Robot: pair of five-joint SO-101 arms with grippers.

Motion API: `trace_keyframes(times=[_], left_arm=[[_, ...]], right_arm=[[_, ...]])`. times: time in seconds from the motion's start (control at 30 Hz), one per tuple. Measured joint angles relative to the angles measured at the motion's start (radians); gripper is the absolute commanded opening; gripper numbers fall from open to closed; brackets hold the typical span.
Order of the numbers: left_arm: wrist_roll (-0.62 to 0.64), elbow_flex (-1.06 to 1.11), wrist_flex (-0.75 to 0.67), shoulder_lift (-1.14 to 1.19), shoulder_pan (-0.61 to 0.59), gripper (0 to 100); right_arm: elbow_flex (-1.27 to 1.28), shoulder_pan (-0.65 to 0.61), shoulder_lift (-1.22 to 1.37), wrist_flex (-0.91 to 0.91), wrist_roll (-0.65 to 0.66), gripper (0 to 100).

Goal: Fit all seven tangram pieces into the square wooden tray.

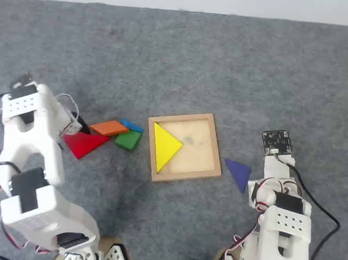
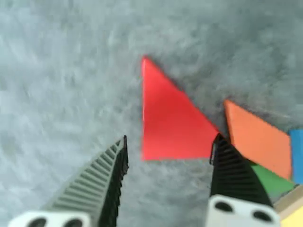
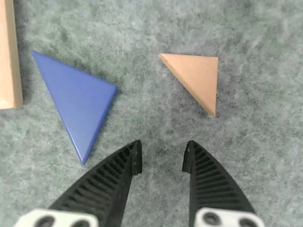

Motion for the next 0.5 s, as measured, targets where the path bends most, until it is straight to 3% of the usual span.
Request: trace_keyframes(times=[0.13, 0.5], left_arm=[[0.141, 0.094, -0.078, 0.0, 0.072, 27], [0.264, 0.163, -0.199, -0.015, 0.115, 28]], right_arm=[[0.0, 0.0, 0.0, 0.0, 0.0, 15.4], [0.0, 0.0, 0.0, 0.0, 0.034, 15.4]])
